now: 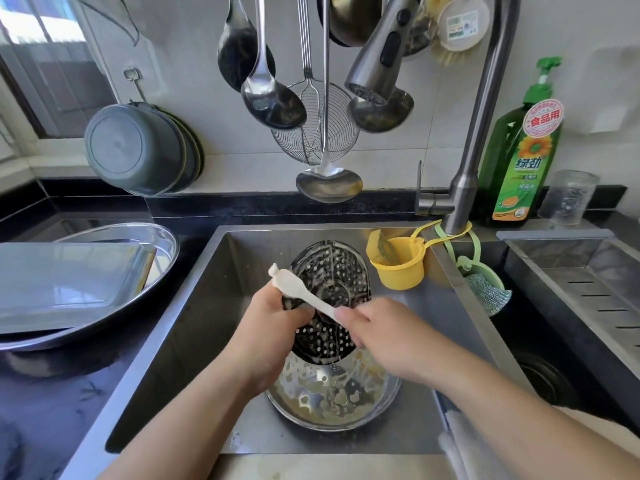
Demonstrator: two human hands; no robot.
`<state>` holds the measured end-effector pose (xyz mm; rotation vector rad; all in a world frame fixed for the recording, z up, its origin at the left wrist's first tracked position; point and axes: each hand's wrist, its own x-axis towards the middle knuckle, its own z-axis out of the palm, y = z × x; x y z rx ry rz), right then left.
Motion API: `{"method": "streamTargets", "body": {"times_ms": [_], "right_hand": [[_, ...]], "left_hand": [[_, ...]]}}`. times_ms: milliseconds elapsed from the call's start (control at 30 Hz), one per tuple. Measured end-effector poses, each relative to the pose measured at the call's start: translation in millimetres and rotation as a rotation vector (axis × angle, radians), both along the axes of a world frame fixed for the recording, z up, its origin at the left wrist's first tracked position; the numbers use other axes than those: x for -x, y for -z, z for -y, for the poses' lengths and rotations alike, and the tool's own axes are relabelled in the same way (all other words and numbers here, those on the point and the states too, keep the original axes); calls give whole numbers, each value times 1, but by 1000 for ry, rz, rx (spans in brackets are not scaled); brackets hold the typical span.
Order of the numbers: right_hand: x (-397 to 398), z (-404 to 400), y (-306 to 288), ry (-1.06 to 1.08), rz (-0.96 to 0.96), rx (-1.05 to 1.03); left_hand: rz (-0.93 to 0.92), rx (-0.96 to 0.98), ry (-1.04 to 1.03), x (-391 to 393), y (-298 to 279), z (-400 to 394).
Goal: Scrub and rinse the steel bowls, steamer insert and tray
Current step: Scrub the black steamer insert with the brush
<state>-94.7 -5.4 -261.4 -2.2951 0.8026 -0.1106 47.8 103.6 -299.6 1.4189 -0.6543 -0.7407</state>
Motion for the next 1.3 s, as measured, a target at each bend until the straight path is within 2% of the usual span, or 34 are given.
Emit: {"method": "streamTargets", "body": {"times_ms": [200, 367, 533, 700, 867, 1033, 1200, 1300], "right_hand": [[5, 30, -7, 245, 95, 69], [-2, 0, 4, -27, 13, 40], [1, 26, 2, 176, 73, 89], [-7, 4, 13, -30, -61, 106], [-1, 29, 9, 115, -37, 157], [-7, 6, 14, -55, -63, 176], [-2, 33, 11, 155, -12, 204], [-3, 25, 15, 65, -24, 179]], "left_hand": [[67, -29, 9, -1, -4, 0], [64, -7, -10, -2, -2, -2], [-24, 36, 7, 3, -5, 1], [-75, 88, 8, 2, -6, -1], [-125, 139, -63, -3, -8, 0], [-107, 132, -57, -2, -7, 0], [-124, 133, -28, -3, -5, 2], [-115, 120, -36, -1, -5, 1]]}}
